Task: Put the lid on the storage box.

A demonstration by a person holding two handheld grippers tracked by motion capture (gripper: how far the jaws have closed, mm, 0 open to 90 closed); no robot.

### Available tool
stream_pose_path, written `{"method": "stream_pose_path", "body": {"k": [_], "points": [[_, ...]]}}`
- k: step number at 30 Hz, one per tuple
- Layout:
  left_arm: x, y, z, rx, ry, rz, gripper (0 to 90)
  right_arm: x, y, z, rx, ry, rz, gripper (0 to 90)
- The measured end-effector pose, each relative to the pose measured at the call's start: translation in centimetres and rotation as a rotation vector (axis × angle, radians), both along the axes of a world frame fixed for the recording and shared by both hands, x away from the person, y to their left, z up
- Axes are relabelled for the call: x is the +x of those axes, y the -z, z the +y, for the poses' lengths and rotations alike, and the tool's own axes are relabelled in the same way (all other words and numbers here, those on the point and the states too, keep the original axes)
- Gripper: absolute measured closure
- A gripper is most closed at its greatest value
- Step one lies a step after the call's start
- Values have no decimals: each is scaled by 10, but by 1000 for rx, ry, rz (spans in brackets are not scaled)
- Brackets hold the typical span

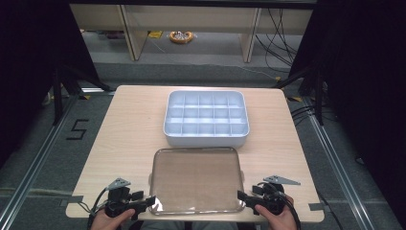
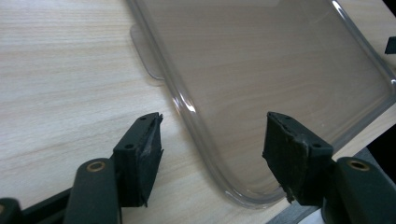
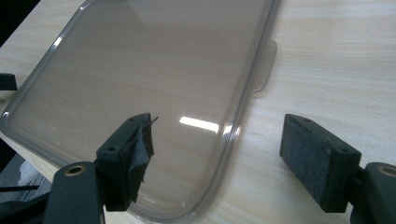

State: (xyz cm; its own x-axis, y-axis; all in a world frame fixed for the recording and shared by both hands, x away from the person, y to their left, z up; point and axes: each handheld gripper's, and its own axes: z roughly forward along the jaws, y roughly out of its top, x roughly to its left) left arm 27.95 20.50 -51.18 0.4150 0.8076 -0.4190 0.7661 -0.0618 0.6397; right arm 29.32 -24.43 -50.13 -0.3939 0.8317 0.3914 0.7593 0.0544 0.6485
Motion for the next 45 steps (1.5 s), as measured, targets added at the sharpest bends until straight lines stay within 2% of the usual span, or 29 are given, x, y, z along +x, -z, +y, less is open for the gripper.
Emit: {"method": "stream_pose_path", "body": {"k": [1,2,4,5,7,8,9,10,12,13,17,20,21,22,24,25,26,27,28,29,30,31,33,34,37,40,41,43,45], "points": [[1,0,1,20,24,6,380,0,0,3,9,21,15,269],[1,1,-3,-4,5,4,382,2,1,1,-4,3,-1,270],[3,1,-3,25,32,11,390,4,1,2,-11,3,5,272],[3,2,-7,6,12,8,393,5,1,2,-12,5,7,272],[5,2,-7,27,32,8,405,6,2,3,-8,7,10,276],[5,2,-9,23,19,7,411,5,0,7,35,11,38,278],[5,2,-10,10,17,6,429,8,2,5,7,-10,17,280],[5,2,-10,32,26,0,431,9,2,6,-3,13,30,283],[6,2,-10,43,34,-5,436,10,4,5,16,-2,23,287],[6,2,-10,45,34,-5,448,12,4,5,-2,15,36,292],[6,3,-12,14,4,-9,472,17,9,7,33,15,42,325],[7,3,-9,28,29,3,478,18,9,8,115,22,93,321],[7,3,-10,6,9,3,478,16,8,10,143,52,121,323],[7,3,-10,3,9,3,479,17,11,9,138,47,89,317],[6,4,-10,-7,0,1,483,14,10,8,206,103,149,313],[6,3,-9,-4,3,6,484,14,13,5,240,114,148,324],[7,5,-8,-12,22,-13,485,14,14,3,256,108,148,340],[9,5,-8,4,28,-31,485,11,13,3,290,137,185,357],[6,4,-9,-2,4,6,486,9,12,3,324,148,212,394],[5,3,-10,-1,6,0,487,7,15,4,332,147,234,465],[5,3,-10,-1,6,0,487,7,15,4,332,147,234,465],[5,3,-10,-4,8,3,487,6,15,5,337,136,218,494],[5,3,-9,-5,11,4,482,6,12,6,237,72,106,576],[6,3,-8,15,28,5,482,6,12,6,237,72,106,576],[5,3,-8,-8,30,6,449,0,6,4,246,21,68,589],[6,3,-8,-12,52,8,381,-9,-1,2,230,-55,-14,591],[6,3,-8,-12,52,8,360,-9,-1,2,230,-55,-14,591],[6,3,-9,-12,49,7,345,-12,-9,4,236,-82,-68,592],[6,3,-9,-22,47,14,339,-12,-12,4,229,-100,-88,592]]}}
